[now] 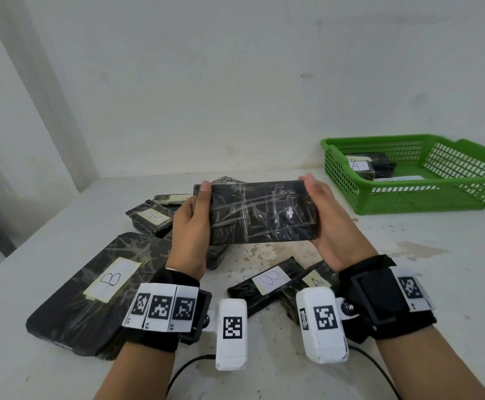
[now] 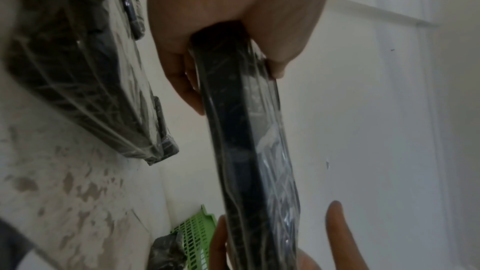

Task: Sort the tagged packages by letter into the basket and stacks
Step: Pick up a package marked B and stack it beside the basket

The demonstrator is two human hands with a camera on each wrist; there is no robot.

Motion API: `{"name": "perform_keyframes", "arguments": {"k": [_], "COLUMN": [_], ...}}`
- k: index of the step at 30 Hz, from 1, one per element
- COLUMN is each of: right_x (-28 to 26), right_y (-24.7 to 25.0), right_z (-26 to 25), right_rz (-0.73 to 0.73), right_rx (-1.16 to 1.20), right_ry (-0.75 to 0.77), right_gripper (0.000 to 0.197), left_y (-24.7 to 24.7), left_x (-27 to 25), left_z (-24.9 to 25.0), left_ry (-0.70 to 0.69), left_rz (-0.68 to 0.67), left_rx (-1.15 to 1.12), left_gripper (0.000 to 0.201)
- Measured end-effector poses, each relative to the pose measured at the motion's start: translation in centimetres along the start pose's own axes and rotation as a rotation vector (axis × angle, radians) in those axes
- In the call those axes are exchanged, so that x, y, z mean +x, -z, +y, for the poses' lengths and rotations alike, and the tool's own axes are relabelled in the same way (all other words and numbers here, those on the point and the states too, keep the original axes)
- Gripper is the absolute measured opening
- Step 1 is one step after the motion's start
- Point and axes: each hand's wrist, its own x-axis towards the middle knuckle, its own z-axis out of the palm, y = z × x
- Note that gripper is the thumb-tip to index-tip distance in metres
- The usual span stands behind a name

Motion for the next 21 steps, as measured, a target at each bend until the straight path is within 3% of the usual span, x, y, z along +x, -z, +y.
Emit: {"name": "perform_keyframes", "arguments": {"k": [2,5,7,9,12,15,18,21], "right_x": [0.0,0.4,0.6,0.5,0.1,0.2,0.5,0.7], "right_y": [-0.2,0.0,0.3,0.3,-0.1,-0.2,0.0,0.3], "right_z": [0.4,1.0,1.2,1.0,0.8,1.2,1.4,1.3], "right_rz": [0.047,0.127,0.127,0.098,0.067,0.172,0.244,0.226], "right_rx": [-0.047,-0.107,-0.128,-0.100,-0.100,-0.161,-0.175,-0.147], "right_ry": [0.029,0.067,0.078,0.075,0.048,0.103,0.119,0.083], "right_gripper": [0.066,0.031,0.023,0.029,0.061,0.055,0.037,0.041], "left_y": [-0.1,-0.3,-0.3,-0.1,0.1,0.1,-0.2,-0.4], "left_x": [-0.1,-0.2,0.0,0.1,0.3,0.3,-0.1,-0.3], "left_z": [-0.2,-0.4,-0.7,-0.9,-1.1,-1.2,-1.1,-1.0], "left_ry": [0.001,0.032,0.046,0.038,-0.002,0.029,0.059,-0.003], "left_rz": [-0.002,0.008,-0.007,0.003,0.042,0.024,-0.050,-0.095], "left_rx": [0.022,0.012,-0.018,-0.026,-0.024,-0.022,0.006,0.032], "left_gripper": [0.053,0.050,0.055,0.079,0.115,0.124,0.103,0.065]}}
